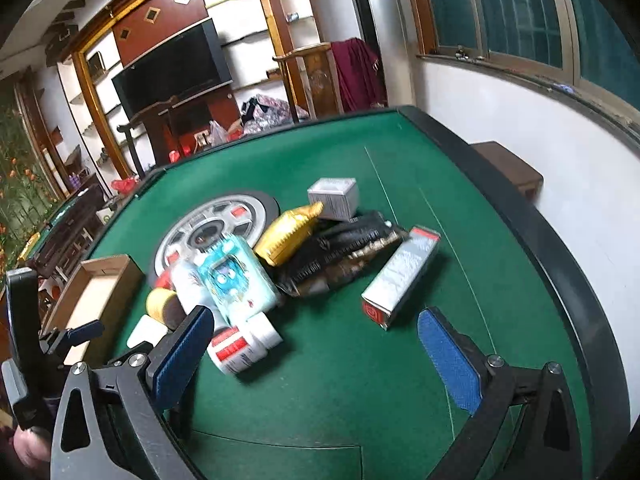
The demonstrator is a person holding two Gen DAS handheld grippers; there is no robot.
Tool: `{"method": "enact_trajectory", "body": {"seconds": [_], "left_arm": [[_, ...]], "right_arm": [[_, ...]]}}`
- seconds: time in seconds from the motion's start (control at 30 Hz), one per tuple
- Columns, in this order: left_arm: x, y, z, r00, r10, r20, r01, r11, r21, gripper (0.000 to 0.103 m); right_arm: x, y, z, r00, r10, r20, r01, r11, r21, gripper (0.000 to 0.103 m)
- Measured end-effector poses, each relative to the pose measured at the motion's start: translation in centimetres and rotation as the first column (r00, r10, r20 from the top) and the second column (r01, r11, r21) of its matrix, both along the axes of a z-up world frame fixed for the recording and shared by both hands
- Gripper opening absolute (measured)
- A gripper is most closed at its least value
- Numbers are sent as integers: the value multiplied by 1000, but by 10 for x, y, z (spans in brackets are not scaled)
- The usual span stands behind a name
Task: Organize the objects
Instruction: 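Grasp the white square charger with the left gripper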
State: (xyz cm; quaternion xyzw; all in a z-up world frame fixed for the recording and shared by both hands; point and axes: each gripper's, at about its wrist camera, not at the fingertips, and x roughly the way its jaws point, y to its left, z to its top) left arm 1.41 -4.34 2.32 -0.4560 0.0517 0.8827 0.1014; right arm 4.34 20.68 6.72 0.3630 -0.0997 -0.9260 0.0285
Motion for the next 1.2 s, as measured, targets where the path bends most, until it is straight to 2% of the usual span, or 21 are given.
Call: {"method": "enact_trajectory", "body": {"seconds": [0.07,0.13,0.2,0.4,0.43,0.47,0.53,0.73,0.83,0.9,0.93,1.07,1.2], "left_arm": [[-6,2,-4,999,-18,30,17,999,46,72],[-11,2,-6,998,-25,52,19,995,102,65],[-14,3,-7,998,-26,57,19,992,122,62],[-10,6,-9,998,-30,55,24,992,120,65],[-8,6,-8,998,-43,55,37,992,121,63],[-3,6,-6,997,-63,50,57,990,128,53],[4,3,-3,995,-87,45,80,988,129,51],[3,-4,-5,995,-73,62,61,984,168,52],[3,5,-8,996,-78,45,71,987,143,62],[6,16,-10,996,-83,19,81,993,84,59],[8,18,-9,996,-89,10,88,992,85,52],[17,10,-2,998,-64,-14,66,988,143,52],[44,-24,22,999,-27,-37,37,960,279,52]], "right_arm": [[-1,6,-6,1000,18,20,-17,1000,-24,103],[-3,4,-10,999,29,26,-28,999,-31,103],[-3,3,-11,999,44,28,-43,999,-28,103],[2,-1,-9,997,67,38,-66,997,-48,103],[2,-1,-9,997,69,44,-67,997,-44,103],[3,-1,-10,997,68,47,-66,997,-40,103],[5,-2,-10,997,67,48,-66,997,-28,103],[5,-5,-15,995,73,68,-70,996,-49,103],[6,-9,-17,993,86,82,-82,995,-57,103],[7,-12,-16,992,93,85,-88,994,-57,103],[9,-14,-15,992,97,85,-93,994,-54,103],[16,-22,-10,988,131,77,-128,991,-36,103],[26,-40,-7,972,222,84,-220,975,-28,103]]}}
